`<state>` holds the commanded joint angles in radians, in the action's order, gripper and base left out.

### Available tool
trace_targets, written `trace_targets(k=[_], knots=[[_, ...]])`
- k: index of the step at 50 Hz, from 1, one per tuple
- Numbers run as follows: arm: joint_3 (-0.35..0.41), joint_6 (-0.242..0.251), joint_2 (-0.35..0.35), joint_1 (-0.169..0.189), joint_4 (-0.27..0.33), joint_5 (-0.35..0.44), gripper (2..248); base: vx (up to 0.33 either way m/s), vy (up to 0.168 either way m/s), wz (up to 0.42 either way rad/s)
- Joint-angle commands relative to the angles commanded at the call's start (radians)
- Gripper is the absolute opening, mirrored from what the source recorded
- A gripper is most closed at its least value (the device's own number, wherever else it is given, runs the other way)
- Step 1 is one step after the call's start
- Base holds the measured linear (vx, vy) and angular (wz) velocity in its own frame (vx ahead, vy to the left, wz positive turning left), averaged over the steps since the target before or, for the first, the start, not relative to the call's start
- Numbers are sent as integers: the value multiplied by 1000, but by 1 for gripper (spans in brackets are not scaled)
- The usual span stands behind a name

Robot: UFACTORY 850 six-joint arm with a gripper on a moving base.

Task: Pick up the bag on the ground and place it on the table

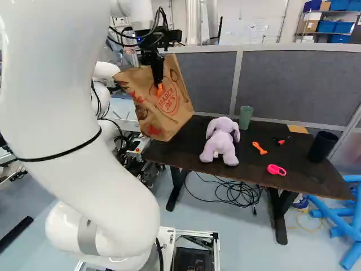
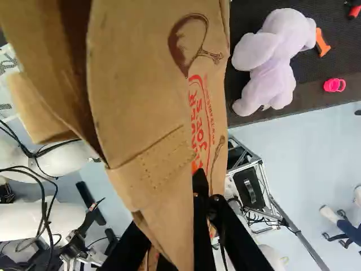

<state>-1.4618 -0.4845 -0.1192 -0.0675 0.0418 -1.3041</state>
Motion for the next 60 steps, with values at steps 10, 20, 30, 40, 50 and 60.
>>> trace_targets(k=[10,20,30,40,50,60], knots=[[-20,0,-49,-23,0,14,22,0,0,0],[-36,0,-92,-41,0,45,22,0,0,0],[-38,0,-123,-51,0,78,22,0,0,0],[-35,0,-149,-58,0,113,22,0,0,0],[-36,0,-177,-59,0,147,22,0,0,0],[-44,0,-211,-59,0,181,22,0,0,0]])
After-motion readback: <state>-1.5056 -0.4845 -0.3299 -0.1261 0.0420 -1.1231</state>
